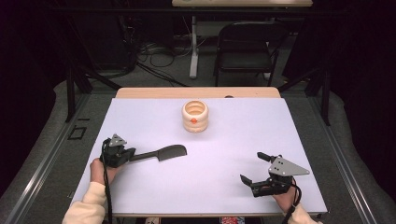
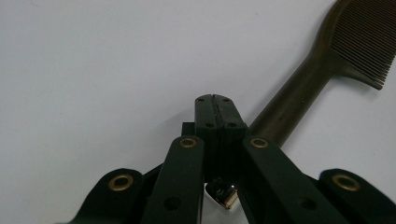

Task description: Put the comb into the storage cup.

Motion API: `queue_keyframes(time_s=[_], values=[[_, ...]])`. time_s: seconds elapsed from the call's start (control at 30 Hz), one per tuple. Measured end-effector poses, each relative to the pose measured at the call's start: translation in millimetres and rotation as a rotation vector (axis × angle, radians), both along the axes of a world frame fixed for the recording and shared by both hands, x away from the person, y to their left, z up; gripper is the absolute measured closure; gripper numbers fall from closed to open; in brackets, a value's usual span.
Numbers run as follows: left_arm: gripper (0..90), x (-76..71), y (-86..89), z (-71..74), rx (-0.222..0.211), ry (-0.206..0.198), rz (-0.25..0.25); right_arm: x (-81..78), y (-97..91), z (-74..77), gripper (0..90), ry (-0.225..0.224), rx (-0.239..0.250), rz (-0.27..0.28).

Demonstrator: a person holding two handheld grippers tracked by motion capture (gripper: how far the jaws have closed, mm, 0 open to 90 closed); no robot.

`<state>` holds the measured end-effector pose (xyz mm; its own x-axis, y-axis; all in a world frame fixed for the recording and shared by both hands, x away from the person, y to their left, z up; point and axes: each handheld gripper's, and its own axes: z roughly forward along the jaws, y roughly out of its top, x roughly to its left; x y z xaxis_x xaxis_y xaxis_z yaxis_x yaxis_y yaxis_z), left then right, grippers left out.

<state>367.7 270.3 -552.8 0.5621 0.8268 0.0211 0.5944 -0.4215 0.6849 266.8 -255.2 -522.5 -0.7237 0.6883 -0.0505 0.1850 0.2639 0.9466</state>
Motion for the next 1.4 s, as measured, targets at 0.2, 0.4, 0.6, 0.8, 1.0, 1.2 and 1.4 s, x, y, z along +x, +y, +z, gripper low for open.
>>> queue_keyframes(time_s=[0.2,0.4,0.6,0.8,1.0,1.2,1.4], values=[[82.2,-1.4,0.8,1.9,-0.009,-0.002,0.01,0.2,0.1,-0.1,0.0,0.002,0.0,0.004],[62.1,-2.8,4.5,12.2,-0.069,-0.042,0.035,0.2,0.1,-0.1,0.0,0.003,0.002,0.003],[43.1,-3.2,5.6,20.5,-0.07,-0.071,0.004,0.5,0.2,-0.1,0.0,0.001,0.0,0.006],[22.1,-4.1,5.9,29.0,-0.064,-0.095,-0.011,0.3,0.2,-0.1,0.0,0.004,0.003,0.008],[9.2,-3.5,3.0,31.2,-0.035,-0.09,-0.083,0.7,0.0,-0.2,0.0,0.004,0.002,0.007],[0.5,-2.1,-4.5,35.2,0.022,-0.084,-0.126,0.8,0.3,-0.4,0.0,0.007,0.004,0.007],[0.0,-1.3,-8.9,39.2,0.055,-0.079,-0.157,1.3,1.0,-0.9,0.0,0.009,0.006,0.007]])
